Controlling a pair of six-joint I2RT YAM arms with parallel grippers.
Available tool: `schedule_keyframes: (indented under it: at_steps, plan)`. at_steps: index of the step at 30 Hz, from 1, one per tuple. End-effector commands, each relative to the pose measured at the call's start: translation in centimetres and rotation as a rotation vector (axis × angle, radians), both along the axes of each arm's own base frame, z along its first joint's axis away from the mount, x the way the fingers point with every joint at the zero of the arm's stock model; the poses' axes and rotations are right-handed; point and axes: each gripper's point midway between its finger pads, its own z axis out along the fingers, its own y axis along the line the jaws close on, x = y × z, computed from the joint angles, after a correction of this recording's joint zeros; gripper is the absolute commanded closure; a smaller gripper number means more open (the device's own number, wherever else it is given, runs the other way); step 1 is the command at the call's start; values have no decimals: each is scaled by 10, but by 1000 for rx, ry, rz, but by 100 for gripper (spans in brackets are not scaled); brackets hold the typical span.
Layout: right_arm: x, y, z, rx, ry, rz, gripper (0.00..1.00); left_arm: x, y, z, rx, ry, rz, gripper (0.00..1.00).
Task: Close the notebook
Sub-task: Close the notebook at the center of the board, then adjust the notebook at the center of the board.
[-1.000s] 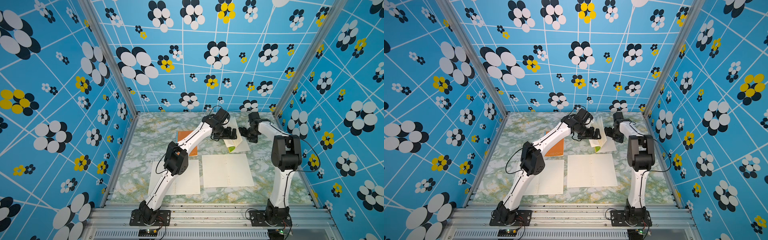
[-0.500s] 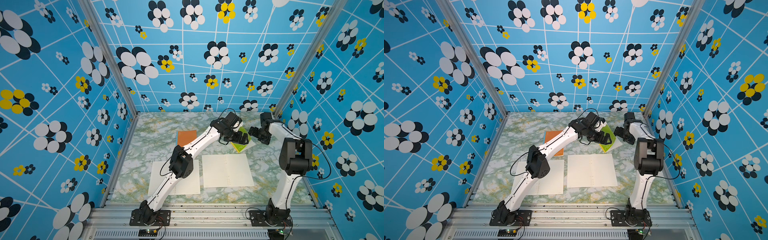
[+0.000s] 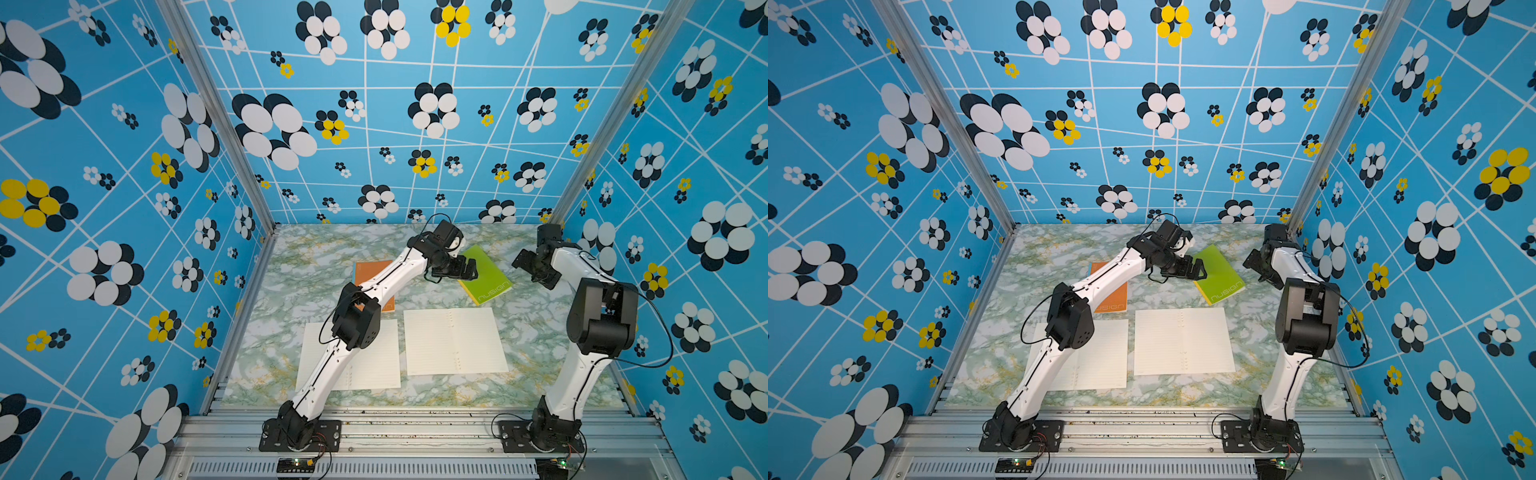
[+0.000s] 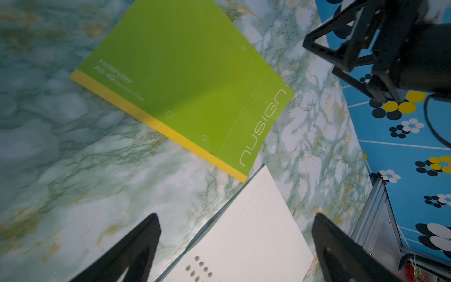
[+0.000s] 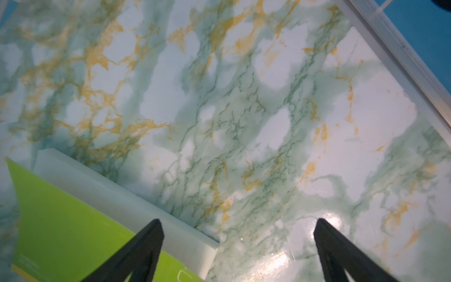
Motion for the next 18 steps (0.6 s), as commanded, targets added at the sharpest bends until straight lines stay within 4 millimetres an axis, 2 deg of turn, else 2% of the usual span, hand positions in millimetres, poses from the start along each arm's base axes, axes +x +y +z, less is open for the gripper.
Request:
schedule_keyframes:
  at_steps: [1,2,5,6,7,8,13,18]
  plan:
    - [35,27,0,143,-92,71,1,18,31,33,-17,-50,52,1]
    - [48,32,5,177,-113,94,1,20,39,33,-12,-47,60,1]
    - [64,49,-1,252,-106,168,1,28,65,32,14,-52,83,1]
    - [67,52,3,253,-112,188,1,30,73,32,24,-51,94,1]
    - [69,57,-9,259,-90,206,1,31,83,30,33,-47,109,1]
    - [70,60,-12,265,-78,225,1,33,92,31,38,-47,122,1]
    - [62,74,-34,252,23,293,1,41,136,30,53,-27,191,1]
    - [43,102,-47,201,92,387,1,48,180,37,51,-37,260,0]
